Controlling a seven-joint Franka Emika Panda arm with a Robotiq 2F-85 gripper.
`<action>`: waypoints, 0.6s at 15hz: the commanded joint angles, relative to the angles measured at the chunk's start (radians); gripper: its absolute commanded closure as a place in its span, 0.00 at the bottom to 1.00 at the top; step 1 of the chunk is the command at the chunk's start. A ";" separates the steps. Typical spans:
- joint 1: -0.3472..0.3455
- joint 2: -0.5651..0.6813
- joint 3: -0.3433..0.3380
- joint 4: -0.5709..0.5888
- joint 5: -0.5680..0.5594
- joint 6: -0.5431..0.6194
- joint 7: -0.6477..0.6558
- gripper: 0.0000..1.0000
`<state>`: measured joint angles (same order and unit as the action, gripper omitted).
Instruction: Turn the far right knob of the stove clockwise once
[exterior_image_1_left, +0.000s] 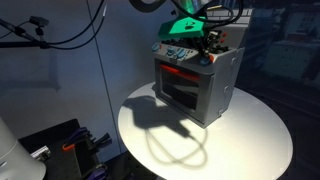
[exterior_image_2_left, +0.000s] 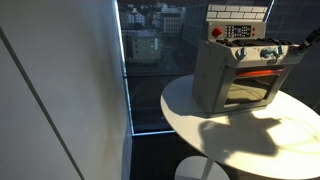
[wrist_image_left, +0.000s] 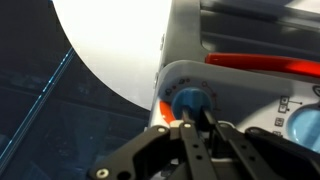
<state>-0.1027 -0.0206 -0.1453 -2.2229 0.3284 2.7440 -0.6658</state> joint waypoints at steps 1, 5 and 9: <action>-0.009 0.003 -0.008 0.017 -0.010 -0.019 0.021 0.94; -0.011 0.002 -0.010 0.019 -0.009 -0.028 0.053 0.94; -0.015 -0.006 -0.014 0.025 0.003 -0.066 0.115 0.94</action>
<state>-0.1040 -0.0213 -0.1472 -2.2192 0.3283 2.7293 -0.5958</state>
